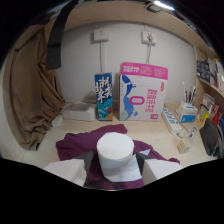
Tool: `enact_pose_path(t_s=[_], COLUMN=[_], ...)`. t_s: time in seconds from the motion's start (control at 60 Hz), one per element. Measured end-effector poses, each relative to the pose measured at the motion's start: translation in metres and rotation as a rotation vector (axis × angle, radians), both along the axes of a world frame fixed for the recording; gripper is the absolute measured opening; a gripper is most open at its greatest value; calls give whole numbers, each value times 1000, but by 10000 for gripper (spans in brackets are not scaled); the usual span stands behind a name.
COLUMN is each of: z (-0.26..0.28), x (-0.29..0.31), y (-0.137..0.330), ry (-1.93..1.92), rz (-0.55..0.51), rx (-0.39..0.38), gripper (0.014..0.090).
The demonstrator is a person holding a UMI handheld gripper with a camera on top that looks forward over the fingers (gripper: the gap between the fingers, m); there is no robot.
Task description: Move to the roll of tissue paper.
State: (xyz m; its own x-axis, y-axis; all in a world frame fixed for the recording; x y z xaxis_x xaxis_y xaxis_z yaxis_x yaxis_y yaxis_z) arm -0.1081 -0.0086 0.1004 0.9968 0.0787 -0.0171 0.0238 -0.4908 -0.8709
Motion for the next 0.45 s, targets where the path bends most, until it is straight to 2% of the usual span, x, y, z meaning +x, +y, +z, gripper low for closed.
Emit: enact_pose_path(t_s=[0.45], z=[-3], x=[2], y=[6], ry=[-6], rz=[-21], rx=[-8], gripper=[869])
